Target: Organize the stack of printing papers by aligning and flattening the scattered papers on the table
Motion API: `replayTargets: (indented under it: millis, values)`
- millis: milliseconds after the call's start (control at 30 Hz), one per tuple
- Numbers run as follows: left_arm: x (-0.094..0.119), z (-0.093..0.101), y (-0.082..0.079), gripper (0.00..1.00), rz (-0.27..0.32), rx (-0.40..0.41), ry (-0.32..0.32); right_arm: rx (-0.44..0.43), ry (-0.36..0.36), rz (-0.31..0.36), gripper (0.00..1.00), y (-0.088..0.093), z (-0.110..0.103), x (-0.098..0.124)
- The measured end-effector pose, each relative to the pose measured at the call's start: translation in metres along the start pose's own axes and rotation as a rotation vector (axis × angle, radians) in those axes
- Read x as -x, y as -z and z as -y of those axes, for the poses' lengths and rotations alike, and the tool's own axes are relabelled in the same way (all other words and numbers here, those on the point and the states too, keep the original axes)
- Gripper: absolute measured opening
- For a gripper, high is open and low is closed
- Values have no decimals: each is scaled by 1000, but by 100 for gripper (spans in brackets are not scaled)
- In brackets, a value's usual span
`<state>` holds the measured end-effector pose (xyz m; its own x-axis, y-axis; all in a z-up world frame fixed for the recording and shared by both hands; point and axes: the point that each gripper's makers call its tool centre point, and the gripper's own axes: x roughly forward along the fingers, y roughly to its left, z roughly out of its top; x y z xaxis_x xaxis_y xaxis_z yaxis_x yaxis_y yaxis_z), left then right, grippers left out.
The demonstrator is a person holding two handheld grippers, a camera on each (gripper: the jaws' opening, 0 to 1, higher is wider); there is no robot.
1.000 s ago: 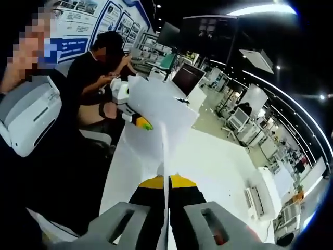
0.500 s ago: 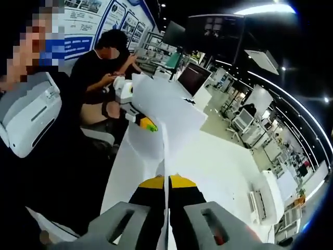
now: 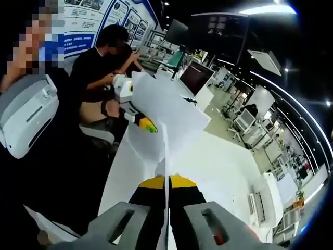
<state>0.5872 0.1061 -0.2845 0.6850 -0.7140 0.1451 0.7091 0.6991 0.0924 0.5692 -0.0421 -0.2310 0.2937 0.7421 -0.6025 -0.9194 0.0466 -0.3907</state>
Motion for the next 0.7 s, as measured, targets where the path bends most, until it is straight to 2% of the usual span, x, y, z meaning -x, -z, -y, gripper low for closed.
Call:
replayTargets:
  millis: [700]
  values:
    - [-2, 3, 1, 6, -4, 1, 14, 41, -9, -55, 0, 1, 2, -26]
